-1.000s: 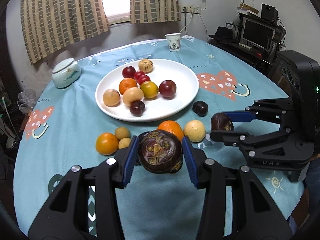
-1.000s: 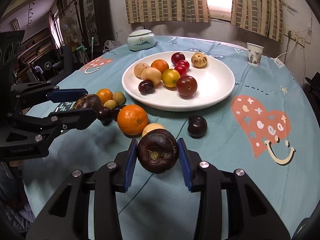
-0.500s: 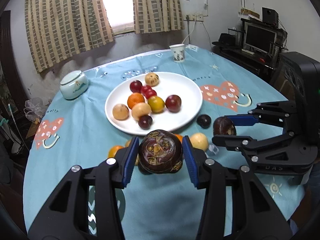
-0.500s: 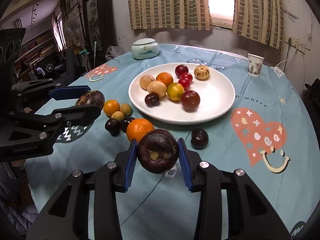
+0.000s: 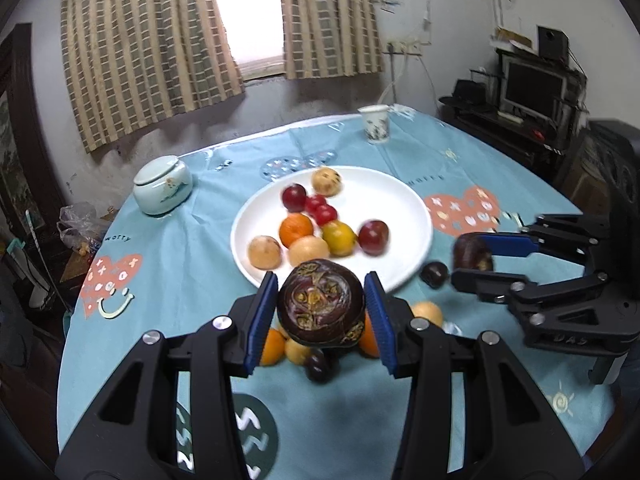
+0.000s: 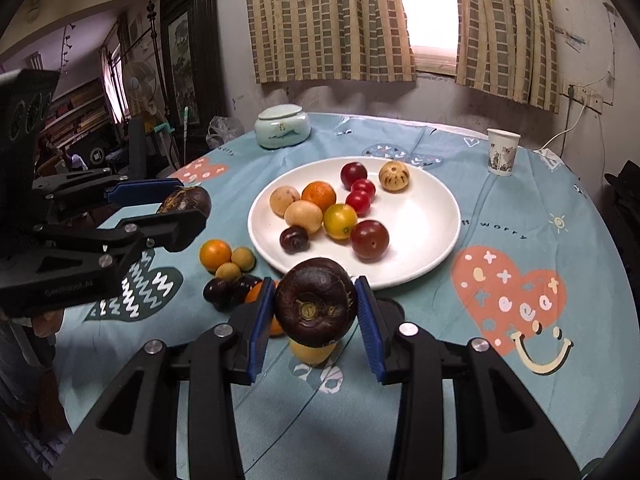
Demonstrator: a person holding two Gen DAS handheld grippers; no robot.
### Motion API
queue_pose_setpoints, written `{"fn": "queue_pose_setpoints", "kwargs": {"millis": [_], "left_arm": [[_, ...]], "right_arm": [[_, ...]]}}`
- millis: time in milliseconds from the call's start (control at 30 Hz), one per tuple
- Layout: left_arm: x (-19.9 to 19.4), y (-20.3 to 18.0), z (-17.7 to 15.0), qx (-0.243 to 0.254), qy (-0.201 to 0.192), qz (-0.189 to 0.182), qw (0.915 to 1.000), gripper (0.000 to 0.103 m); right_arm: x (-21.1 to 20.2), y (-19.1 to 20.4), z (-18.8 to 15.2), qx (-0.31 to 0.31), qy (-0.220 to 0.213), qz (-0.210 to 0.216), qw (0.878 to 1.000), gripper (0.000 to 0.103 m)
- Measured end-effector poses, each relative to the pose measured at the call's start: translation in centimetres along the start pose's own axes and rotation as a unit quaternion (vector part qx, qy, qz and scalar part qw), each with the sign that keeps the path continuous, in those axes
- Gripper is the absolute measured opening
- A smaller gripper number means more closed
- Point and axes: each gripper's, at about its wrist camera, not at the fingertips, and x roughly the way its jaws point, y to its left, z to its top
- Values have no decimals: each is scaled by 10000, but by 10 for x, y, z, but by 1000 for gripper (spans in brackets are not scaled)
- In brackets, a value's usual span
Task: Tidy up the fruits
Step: 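Carry both mangosteens onto the white plate and open both grippers, then grasp a dark plum with the left gripper while the right approaches a pale yellow fruit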
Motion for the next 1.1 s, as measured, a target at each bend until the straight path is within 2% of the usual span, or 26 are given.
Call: {"fn": "queue_pose_setpoints", "kwargs": {"millis": [233,300,400,500,600,667,767,833,933,967,1067,1100], "left_arm": [[27,27,43,-635,81,-212,9977,45],[47,26,53,-730,283,-280,9965,45],[80,23,60,-802,587,-152,9949,45],[111,25,62,-1006,876,-133,9910,46],[128,33,61,-1258,993,-178,9869,46],[125,38,58,-1350,894,-215,9866,49],[110,46,54,-1379,700,-264,9876,55],[95,50,48,-1347,596,-309,9886,58],[63,56,29,-1165,348,-196,9924,69],[53,58,20,-1157,303,-267,9925,71],[34,60,-4,-1103,337,-468,9922,72],[31,56,-14,-979,408,-493,9931,72]], "right_arm": [[9,-25,44,245,-289,-242,9990,41],[25,-34,55,380,-214,-319,9985,41],[55,-48,68,579,-33,-498,9971,41],[85,-61,76,797,203,-411,9958,44],[105,-68,80,853,398,-671,9933,45],[108,-71,79,910,427,-693,9925,64],[93,-67,72,810,221,-559,9949,64],[78,-61,61,677,230,-573,9958,64],[54,-52,39,543,219,-400,9975,64],[46,-49,31,538,213,-315,9978,64],[33,-40,5,534,396,85,9978,64],[30,-33,-3,414,447,74,9981,64]]}}
